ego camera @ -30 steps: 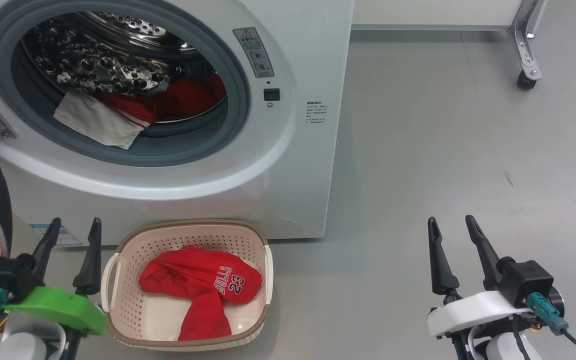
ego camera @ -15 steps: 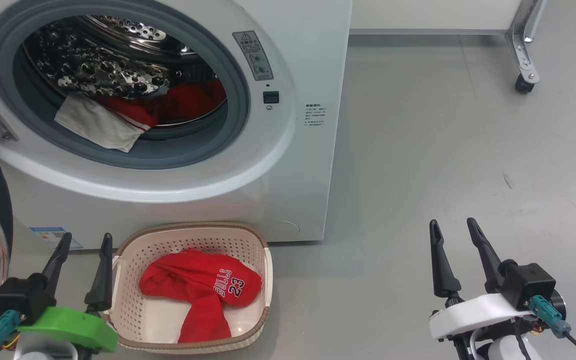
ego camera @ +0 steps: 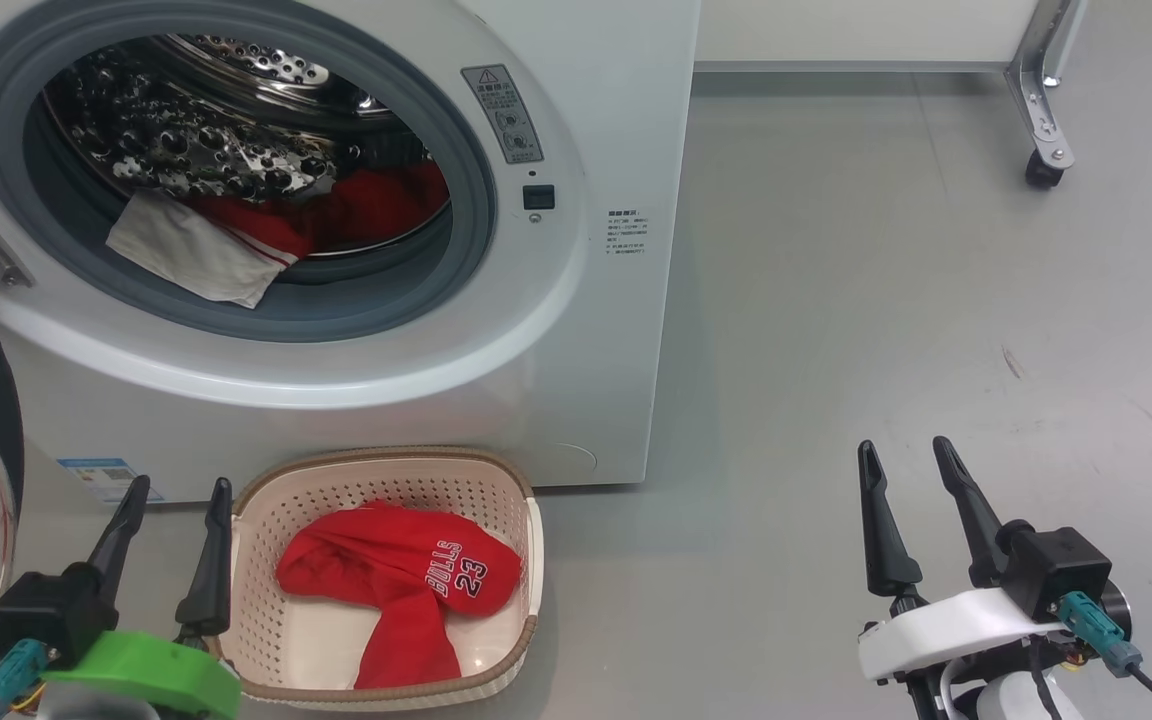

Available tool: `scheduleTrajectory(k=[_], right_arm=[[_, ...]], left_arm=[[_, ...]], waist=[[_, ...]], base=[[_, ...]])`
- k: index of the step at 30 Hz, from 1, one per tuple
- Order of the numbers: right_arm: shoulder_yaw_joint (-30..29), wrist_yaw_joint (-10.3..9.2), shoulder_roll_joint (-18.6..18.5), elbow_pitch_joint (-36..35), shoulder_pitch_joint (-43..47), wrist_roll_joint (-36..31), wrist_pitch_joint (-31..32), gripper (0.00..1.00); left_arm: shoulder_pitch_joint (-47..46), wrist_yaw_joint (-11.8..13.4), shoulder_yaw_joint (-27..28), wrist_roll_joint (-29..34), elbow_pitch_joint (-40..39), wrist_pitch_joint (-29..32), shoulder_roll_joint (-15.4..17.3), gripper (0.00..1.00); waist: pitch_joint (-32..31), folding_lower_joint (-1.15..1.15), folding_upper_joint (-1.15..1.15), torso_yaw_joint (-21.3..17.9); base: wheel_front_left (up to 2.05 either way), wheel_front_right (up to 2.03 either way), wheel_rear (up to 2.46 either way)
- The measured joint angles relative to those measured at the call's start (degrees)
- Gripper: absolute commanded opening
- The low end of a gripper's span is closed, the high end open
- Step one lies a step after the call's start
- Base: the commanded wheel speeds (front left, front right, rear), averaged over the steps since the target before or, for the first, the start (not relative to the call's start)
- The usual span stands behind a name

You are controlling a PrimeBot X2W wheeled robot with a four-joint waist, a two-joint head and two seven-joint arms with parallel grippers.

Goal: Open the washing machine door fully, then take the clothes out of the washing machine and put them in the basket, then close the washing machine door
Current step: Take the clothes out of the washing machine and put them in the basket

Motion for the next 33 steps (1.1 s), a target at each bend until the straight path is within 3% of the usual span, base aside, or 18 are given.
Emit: scheduleTrajectory(k=[33], right_arm=[[0.2, 0.35, 0.0, -0.5, 0.2, 0.0, 0.0, 1.0]], left_arm=[[1.5, -2.0, 3.0, 3.4, -1.7, 0.0, -2.7, 1.0]], waist=[[1.1, 0.0, 0.0, -0.4]], base=[[0.0, 0.0, 0.0]])
